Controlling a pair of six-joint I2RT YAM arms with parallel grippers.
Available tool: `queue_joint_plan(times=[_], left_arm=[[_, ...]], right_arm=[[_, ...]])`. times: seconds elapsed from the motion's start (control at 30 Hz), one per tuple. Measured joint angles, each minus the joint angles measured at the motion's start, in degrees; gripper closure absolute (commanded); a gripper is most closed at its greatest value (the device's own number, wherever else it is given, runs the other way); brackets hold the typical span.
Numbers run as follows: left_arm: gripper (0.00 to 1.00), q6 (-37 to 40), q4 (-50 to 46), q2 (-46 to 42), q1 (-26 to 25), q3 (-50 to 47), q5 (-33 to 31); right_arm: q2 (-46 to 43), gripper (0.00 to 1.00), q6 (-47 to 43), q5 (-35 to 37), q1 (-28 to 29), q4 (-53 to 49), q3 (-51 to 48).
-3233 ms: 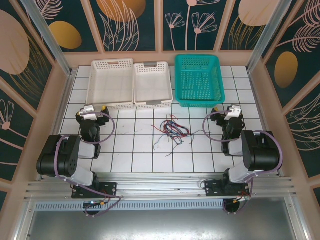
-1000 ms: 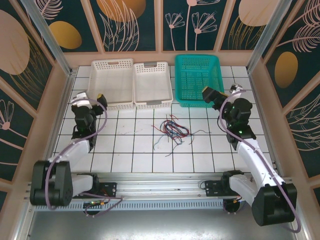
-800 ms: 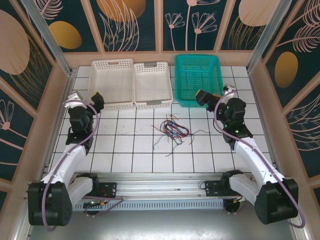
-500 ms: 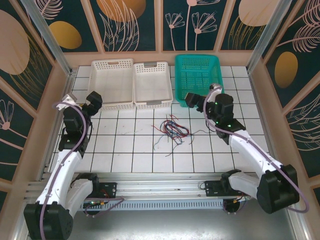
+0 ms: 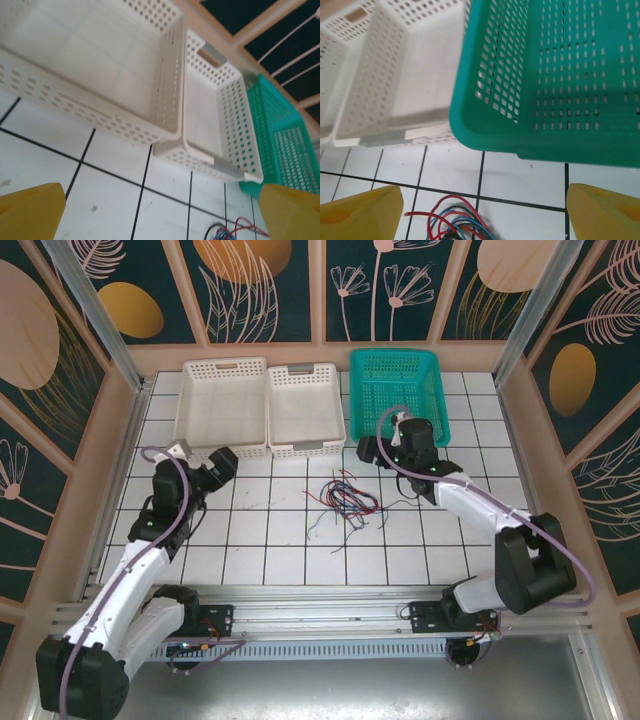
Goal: Untangle the cables
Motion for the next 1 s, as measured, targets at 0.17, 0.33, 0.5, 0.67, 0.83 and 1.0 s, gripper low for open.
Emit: queue_joint_plan(times=[0.17,0.33,0.5,0.67,0.83,1.0], left_arm=[[0.03,-0.17,-1.09,3.61,-6.86,-0.11,-3.67],[0.04,-0.76,-1.75,5.33,-13.64,-0.20,-6.47],[0.05,-1.42,-1.99,7.43,-18.93,-0.15,-8.92],[0.05,-1.84,-2.56,12.68,-23.30,1.22,-10.95],[0.05,-2.19,-2.54,17.20,-26.80,3.21,-12.35],[0.05,-2.60,-2.49,19.37,-28.72,4.46,-13.29]], right_arm=[[1.53,0.20,0.48,1.77,3.02,-3.67,-0.15],[1.22,0.25,1.70,5.62,6.71,-6.01,-4.04],[-1.49,0.26,4.55,10.10,12.85,-9.53,-9.29],[-6.71,0.31,7.10,12.98,14.73,-11.10,-13.20],[-7.80,0.35,8.39,14.95,14.73,-11.26,-14.93],[-6.12,0.46,9.01,15.23,14.71,-10.38,-15.23]])
